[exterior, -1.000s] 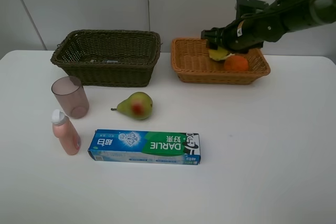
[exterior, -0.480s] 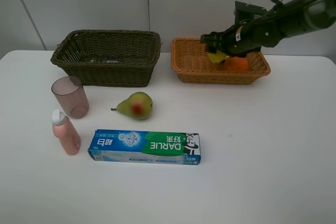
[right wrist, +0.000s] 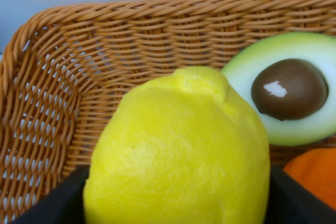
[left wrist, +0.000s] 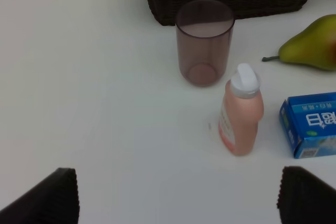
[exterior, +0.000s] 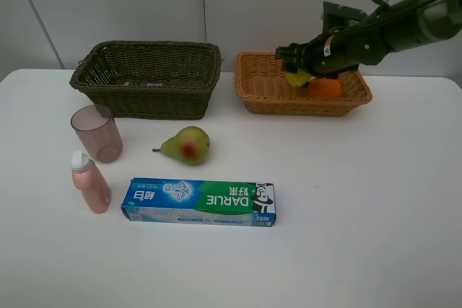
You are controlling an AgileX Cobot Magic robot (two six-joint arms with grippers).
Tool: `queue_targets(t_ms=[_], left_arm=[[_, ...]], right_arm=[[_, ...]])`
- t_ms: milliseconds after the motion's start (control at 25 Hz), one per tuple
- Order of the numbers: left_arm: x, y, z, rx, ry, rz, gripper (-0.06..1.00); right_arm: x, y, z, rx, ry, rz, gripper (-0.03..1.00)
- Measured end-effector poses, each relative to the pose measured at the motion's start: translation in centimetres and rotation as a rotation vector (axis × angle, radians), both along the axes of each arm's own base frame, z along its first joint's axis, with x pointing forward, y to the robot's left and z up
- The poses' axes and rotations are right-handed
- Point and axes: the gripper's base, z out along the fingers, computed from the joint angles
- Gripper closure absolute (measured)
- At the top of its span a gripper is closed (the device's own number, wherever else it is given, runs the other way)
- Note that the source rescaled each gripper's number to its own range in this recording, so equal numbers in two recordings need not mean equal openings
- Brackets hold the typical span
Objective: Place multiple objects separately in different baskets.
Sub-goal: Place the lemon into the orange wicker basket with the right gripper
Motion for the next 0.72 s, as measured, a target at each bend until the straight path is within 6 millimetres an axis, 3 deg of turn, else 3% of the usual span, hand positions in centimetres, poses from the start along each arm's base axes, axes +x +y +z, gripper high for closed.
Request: queue_targets(t_ms=[400, 440, 600, 720], left_arm=[[0.00, 0.00, 0.00, 0.000, 0.000, 0.000, -0.05], [0.00, 0.00, 0.00, 0.000, 0.000, 0.000, -0.05], [0.00, 0.00, 0.00, 0.000, 0.000, 0.000, -0.05], [0.00, 0.00, 0.00, 0.000, 0.000, 0.000, -0.05]], right_arm=[[-0.07, 0.24, 0.00, 0.001, 0.000, 0.005, 0.56], [-0.07, 0.24, 0.00, 0.001, 0.000, 0.005, 0.51], [-0.06, 0.26, 0.02, 0.002, -0.002, 0.006, 0.11], [-0.06, 0.26, 0.02, 0.002, -0.002, 0.006, 0.00]])
